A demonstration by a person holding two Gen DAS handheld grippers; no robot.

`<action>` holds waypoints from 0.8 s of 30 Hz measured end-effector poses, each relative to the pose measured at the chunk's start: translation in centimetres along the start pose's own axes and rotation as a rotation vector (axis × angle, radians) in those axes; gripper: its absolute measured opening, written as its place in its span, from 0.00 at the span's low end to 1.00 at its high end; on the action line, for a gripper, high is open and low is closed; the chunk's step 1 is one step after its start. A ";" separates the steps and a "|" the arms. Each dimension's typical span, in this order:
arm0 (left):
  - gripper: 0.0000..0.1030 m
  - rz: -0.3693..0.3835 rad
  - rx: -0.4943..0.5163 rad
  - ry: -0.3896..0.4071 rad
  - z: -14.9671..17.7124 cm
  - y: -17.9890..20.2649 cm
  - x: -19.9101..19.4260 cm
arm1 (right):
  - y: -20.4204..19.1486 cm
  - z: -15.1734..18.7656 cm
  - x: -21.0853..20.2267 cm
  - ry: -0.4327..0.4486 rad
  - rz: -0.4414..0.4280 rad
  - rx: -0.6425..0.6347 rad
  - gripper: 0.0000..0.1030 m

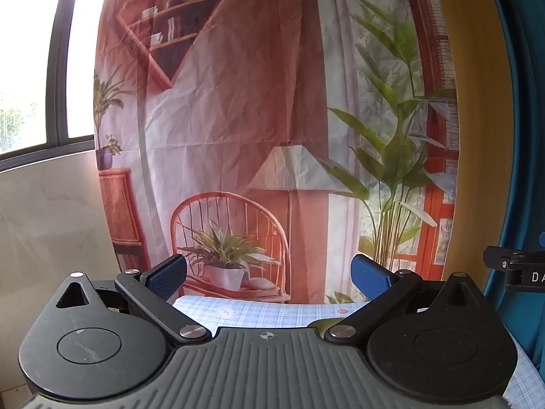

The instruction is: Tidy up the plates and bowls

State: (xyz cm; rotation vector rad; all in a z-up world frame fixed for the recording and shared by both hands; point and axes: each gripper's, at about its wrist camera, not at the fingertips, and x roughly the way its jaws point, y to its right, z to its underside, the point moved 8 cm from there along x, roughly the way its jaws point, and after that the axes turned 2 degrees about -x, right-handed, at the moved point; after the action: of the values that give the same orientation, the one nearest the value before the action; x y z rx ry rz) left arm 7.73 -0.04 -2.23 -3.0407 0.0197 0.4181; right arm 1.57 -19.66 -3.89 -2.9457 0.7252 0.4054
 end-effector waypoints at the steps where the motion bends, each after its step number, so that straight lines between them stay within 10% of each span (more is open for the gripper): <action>1: 1.00 0.001 0.001 -0.003 0.1 0.0 0.0 | 0.0 0.0 0.0 -0.001 0.000 0.001 1.00; 24: 1.00 -0.004 0.014 -0.006 0.0 0.1 -0.1 | -0.2 -0.1 -0.1 -0.016 -0.005 0.004 1.00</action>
State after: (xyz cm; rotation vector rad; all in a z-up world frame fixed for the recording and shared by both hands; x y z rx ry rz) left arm 7.64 -0.15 -2.19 -3.0256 0.0164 0.4243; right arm 1.61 -19.47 -3.81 -2.9366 0.7162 0.4256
